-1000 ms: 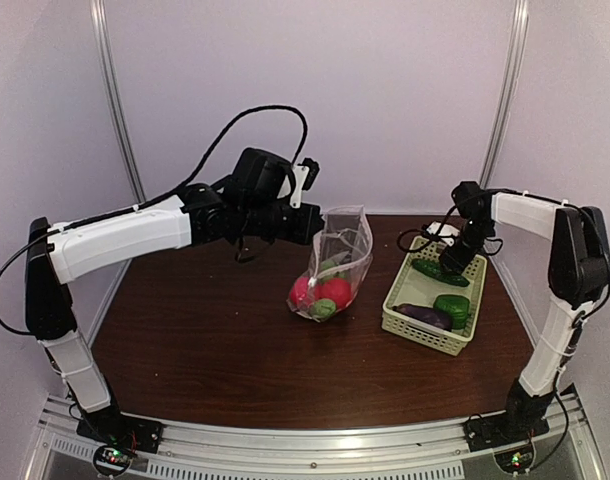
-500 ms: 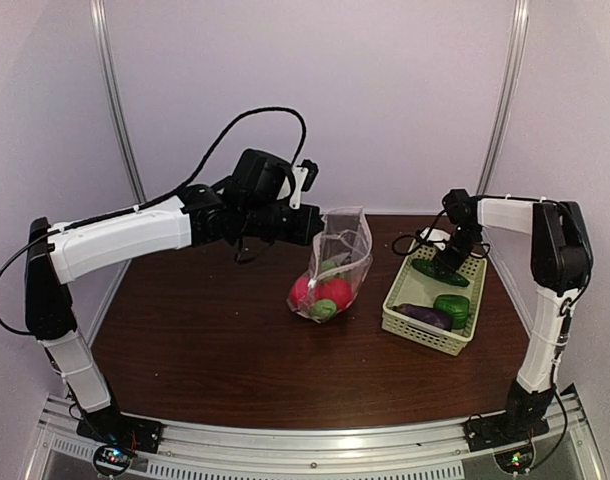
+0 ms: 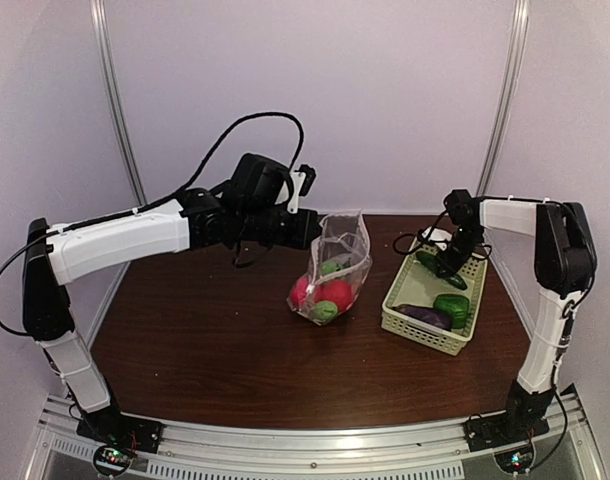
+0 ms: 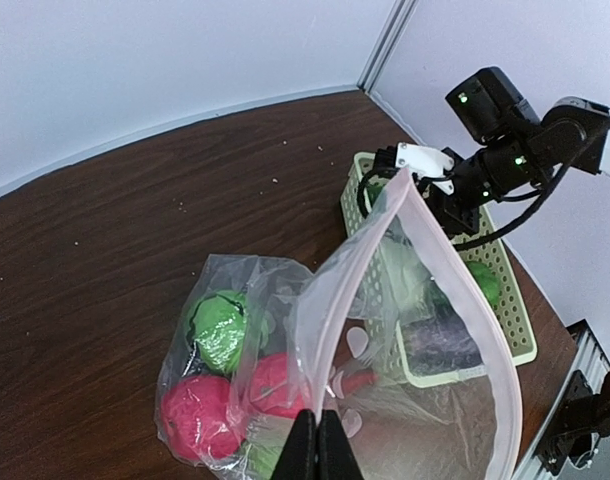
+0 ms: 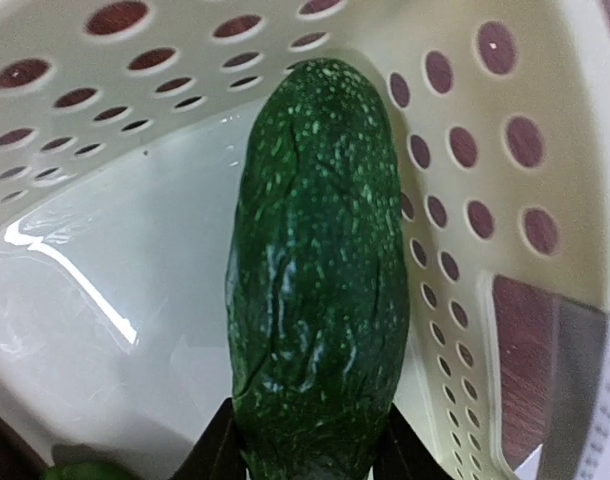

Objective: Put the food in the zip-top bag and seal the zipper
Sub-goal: Pick up the fake vegetable from the bin, then place the fake vegetable in the zipper food storage bag.

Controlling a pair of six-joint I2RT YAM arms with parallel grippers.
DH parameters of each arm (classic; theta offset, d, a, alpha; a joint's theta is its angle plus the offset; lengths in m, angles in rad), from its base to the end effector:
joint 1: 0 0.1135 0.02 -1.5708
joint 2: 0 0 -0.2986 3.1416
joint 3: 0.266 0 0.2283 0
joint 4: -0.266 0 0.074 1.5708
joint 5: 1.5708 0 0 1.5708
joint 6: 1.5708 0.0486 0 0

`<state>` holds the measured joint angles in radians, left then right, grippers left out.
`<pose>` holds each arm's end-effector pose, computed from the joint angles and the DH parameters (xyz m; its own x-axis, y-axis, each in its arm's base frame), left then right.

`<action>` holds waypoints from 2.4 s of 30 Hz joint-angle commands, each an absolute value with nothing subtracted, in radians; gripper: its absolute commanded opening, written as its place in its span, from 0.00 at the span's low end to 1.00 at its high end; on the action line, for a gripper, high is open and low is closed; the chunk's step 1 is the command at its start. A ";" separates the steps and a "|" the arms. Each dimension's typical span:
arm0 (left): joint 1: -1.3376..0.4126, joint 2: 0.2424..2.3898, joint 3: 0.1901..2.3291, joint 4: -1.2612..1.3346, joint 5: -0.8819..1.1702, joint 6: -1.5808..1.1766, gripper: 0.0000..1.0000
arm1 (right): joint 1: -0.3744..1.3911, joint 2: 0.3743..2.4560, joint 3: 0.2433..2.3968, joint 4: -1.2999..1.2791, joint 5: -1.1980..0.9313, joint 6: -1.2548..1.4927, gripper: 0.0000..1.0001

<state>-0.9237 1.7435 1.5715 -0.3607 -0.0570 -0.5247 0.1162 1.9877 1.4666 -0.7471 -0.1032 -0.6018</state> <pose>0.2459 -0.3208 0.3669 -0.6492 0.0296 -0.7600 0.5104 0.7578 -0.4065 0.3950 0.0511 0.2121 -0.6990 -0.6485 -0.3013 -0.6569 0.7488 -0.0877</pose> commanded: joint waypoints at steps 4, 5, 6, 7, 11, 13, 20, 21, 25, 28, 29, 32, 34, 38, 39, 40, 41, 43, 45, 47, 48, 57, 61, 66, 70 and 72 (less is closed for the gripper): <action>-0.916 1.695 1.531 -0.310 -0.054 -0.532 0.00 | 0.121 1.757 1.417 -0.773 -0.134 -0.551 0.26; -0.916 1.695 1.527 -0.303 -0.053 -0.532 0.00 | 0.121 1.737 1.417 -0.789 -0.150 -0.542 0.26; -0.916 1.696 1.525 -0.297 -0.050 -0.532 0.00 | 0.121 1.718 1.417 -0.802 -0.174 -0.533 0.25; -0.916 1.698 1.526 -0.292 -0.046 -0.532 0.00 | 0.121 1.697 1.417 -0.815 -0.200 -0.524 0.25; -0.915 1.698 1.529 -0.273 -0.038 -0.531 0.00 | 0.122 1.594 1.408 -0.833 -0.363 -0.512 0.23; -0.916 1.698 1.528 -0.255 -0.038 -0.527 0.00 | 0.121 1.529 1.406 -0.827 -0.480 -0.509 0.22; -0.916 1.733 1.568 -0.212 -0.003 -0.544 0.00 | 0.169 1.293 1.366 -0.633 -0.923 -0.401 0.21; -0.915 1.738 1.576 -0.208 0.000 -0.550 0.00 | 0.196 1.273 1.360 -0.595 -0.943 -0.385 0.19; -0.916 1.750 1.599 -0.192 0.023 -0.573 0.00 | 0.321 1.276 1.412 -0.556 -0.961 -0.392 0.16; -0.916 1.752 1.610 -0.188 0.044 -0.595 0.00 | 0.395 1.316 1.462 -0.523 -0.985 -0.361 0.15; -0.916 1.752 1.611 -0.184 0.051 -0.604 0.00 | 0.414 1.327 1.471 -0.497 -0.993 -0.338 0.15; -0.916 1.748 1.615 -0.173 0.072 -0.628 0.00 | 0.437 1.372 1.482 -0.369 -1.077 -0.210 0.15; -0.916 1.741 1.613 -0.166 0.087 -0.646 0.00 | 0.451 1.391 1.473 -0.281 -1.091 -0.149 0.15; -0.916 1.720 1.609 -0.148 0.105 -0.666 0.00 | 0.476 1.421 1.453 -0.211 -1.098 -0.124 0.18; -0.916 1.716 1.609 -0.145 0.109 -0.670 0.00 | 0.478 1.427 1.440 -0.183 -1.104 -0.108 0.19; -0.916 1.713 1.609 -0.142 0.113 -0.671 0.00 | 0.479 1.433 1.428 -0.152 -1.109 -0.092 0.20; -0.916 1.710 1.609 -0.137 0.120 -0.674 0.00 | 0.479 1.437 1.414 -0.127 -1.109 -0.083 0.19; -0.915 1.707 1.609 -0.127 0.129 -0.678 0.00 | 0.481 1.442 1.388 -0.090 -1.102 -0.076 0.19; -0.916 1.702 1.611 -0.118 0.135 -0.684 0.00 | 0.481 1.448 1.365 -0.064 -1.094 -0.080 0.19; -0.916 1.696 1.614 -0.107 0.141 -0.691 0.00 | 0.481 1.457 1.350 -0.056 -1.091 -0.093 0.19; -0.915 1.692 1.616 -0.104 0.146 -0.694 0.00 | 0.481 1.461 1.346 -0.055 -1.090 -0.099 0.19; -0.906 1.644 1.606 -0.086 0.138 -0.703 0.00 | 0.482 1.474 1.297 -0.069 -1.057 -0.157 0.30; -0.905 1.612 1.576 -0.069 0.123 -0.704 0.00 | 0.482 1.478 1.284 -0.076 -1.044 -0.166 0.36; -0.902 1.605 1.552 -0.060 0.110 -0.703 0.00 | 0.482 1.477 1.295 -0.090 -1.041 -0.152 0.62; -0.900 1.602 1.532 -0.056 0.104 -0.704 0.00 | 0.483 1.459 1.321 -0.117 -1.036 -0.145 0.68; -0.896 1.598 1.521 -0.057 0.098 -0.699 0.00 | 0.481 1.443 1.339 -0.144 -1.043 -0.143 0.69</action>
<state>-0.9092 1.6287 1.5497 -0.1204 0.1143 -0.7002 0.4767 1.4700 1.2991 -0.1017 -1.0466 -0.1509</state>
